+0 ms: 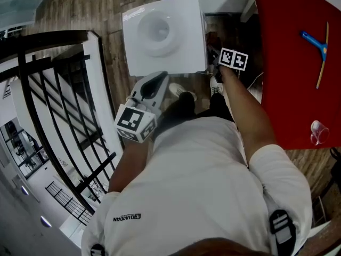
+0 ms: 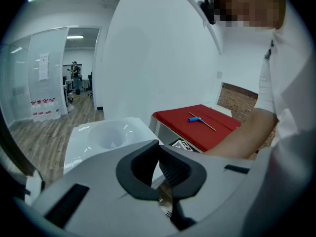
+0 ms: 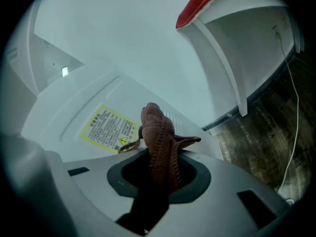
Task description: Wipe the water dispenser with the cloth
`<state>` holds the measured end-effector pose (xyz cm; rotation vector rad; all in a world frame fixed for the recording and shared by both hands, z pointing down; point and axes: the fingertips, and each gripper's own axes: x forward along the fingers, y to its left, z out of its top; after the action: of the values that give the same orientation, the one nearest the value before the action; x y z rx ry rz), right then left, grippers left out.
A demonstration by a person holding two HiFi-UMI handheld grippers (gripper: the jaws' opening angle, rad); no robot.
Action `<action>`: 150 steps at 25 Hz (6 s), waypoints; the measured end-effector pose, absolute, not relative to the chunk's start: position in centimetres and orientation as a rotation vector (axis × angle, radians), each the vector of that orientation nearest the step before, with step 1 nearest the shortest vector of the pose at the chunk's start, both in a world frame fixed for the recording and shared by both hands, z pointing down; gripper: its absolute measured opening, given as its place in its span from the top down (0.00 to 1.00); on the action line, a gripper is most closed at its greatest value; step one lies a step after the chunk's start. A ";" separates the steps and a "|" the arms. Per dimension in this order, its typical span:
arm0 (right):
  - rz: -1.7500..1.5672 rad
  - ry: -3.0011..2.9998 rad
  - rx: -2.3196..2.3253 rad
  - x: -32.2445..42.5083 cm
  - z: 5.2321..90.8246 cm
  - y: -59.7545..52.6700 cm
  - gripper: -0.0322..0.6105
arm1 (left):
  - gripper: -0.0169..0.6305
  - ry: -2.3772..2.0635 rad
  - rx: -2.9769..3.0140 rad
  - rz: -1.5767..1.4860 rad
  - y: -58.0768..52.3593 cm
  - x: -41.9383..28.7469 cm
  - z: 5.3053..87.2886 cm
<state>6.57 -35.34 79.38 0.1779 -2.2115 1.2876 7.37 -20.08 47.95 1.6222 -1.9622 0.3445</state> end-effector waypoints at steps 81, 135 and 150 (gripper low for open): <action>-0.641 -2.217 -0.256 -2.5 55.6 -12.7 0.82 | 0.98 -2.042 1.657 0.031 -0.4 -0.7 48.2; 0.330 -2.415 -0.153 6.3 57.4 -10.3 0.82 | 0.98 -1.981 1.714 0.063 0.2 -0.4 49.0; 0.725 -2.274 -0.109 -1.3 63.8 -6.0 0.82 | 0.98 -2.059 1.639 0.093 8.3 -2.4 48.8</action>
<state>-1.30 -5.97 63.76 -0.1093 -2.2735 0.7248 -2.42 8.26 48.77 1.6390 -2.0594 0.0933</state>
